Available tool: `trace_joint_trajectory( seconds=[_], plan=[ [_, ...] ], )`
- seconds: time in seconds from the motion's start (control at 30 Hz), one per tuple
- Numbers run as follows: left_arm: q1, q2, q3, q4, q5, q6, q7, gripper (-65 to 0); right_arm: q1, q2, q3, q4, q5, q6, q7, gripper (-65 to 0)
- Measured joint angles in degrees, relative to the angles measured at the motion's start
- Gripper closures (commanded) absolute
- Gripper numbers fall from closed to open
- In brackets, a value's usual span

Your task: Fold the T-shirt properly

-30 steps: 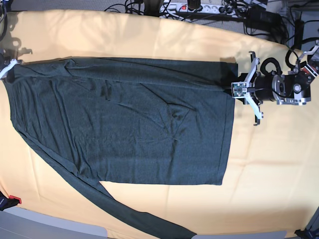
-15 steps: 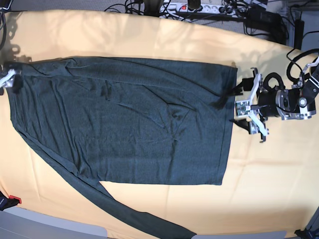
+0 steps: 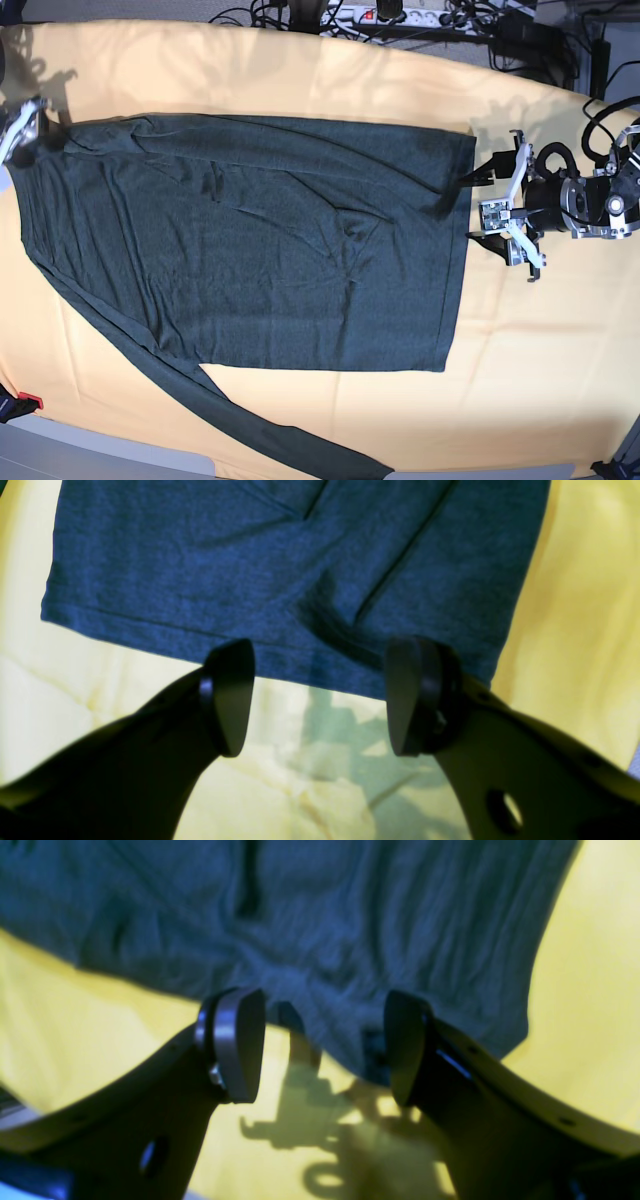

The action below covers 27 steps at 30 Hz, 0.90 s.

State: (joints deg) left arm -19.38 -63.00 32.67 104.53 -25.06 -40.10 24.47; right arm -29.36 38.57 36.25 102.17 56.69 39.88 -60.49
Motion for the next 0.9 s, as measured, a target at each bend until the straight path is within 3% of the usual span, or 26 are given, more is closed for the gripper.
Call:
trace_joint_trajectory(
  seconds=[0.17,0.4,0.47,0.63,0.77,0.9],
  plan=[
    [0.00,-0.02,0.00,0.00,-0.02,-0.02,0.02,-40.1,-5.90,0.55,-0.04,4.85,-13.92,0.04,7.87,-39.0],
    [0.00,0.00,0.00,0.04,-0.02,-0.02,0.02,-40.1,-14.49,5.01,-0.04,8.07,-22.38,0.22,15.93,-39.0],
    [0.00,-0.02,0.00,0.04,-0.02,-0.02,0.02,-40.1,-16.24,6.21,-0.59,8.70,-27.50,0.22,18.97,-39.0],
    [0.00,0.13,0.00,0.04,1.46,-0.02,-0.72,-40.1,-19.67,10.19,-7.06,9.14,-38.53,0.24,26.03,-39.0],
    [0.00,0.13,0.00,0.04,1.53,-0.02,-0.85,-40.1,-19.37,11.08,-13.53,9.25,-45.48,0.26,27.54,-39.0],
    [0.00,0.13,0.00,0.04,1.51,-0.02,-0.85,-40.1,-19.47,10.84,-15.54,9.18,-51.17,-6.08,27.78,-39.0]
  ],
)
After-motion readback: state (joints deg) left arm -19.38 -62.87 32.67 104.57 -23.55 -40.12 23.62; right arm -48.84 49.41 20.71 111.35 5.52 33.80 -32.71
